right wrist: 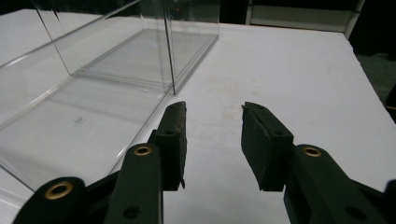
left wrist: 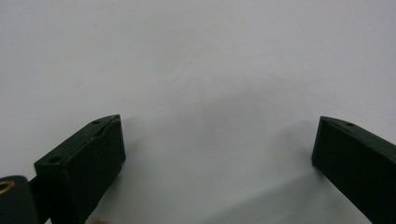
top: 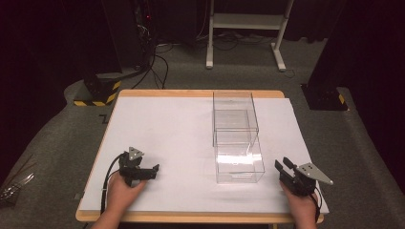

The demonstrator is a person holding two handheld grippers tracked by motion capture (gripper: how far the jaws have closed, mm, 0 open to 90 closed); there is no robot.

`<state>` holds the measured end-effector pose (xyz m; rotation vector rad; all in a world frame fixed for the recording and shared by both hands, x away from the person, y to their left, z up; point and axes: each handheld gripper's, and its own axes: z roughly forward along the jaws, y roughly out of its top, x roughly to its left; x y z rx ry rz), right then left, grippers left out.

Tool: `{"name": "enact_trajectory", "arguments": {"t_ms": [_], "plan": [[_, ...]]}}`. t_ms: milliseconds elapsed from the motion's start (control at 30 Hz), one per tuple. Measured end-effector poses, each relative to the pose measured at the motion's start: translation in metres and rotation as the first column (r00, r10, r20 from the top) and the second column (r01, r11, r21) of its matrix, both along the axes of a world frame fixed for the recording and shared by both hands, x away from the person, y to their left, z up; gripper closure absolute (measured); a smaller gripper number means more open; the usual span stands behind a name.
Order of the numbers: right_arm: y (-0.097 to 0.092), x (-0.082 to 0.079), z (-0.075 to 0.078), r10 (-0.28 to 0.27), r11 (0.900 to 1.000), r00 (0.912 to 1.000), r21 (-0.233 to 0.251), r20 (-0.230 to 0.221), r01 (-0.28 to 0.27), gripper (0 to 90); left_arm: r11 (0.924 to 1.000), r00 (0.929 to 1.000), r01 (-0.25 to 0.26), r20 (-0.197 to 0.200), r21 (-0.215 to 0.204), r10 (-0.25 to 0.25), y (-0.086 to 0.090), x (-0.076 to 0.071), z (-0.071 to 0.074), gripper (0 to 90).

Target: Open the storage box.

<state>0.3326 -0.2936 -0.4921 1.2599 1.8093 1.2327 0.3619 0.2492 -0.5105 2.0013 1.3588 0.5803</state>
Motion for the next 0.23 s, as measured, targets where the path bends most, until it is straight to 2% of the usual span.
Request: {"name": "enact_trajectory", "arguments": {"t_ms": [233], "plan": [[0.0014, 0.0004, -0.0024, 0.002, 0.9999, 1.0000, -0.010, -0.007, -0.002, 57.4, 1.0000, 1.0000, 0.000, 0.000, 0.001, 0.000, 0.0000, 0.0000, 0.0000, 2.9]]}}
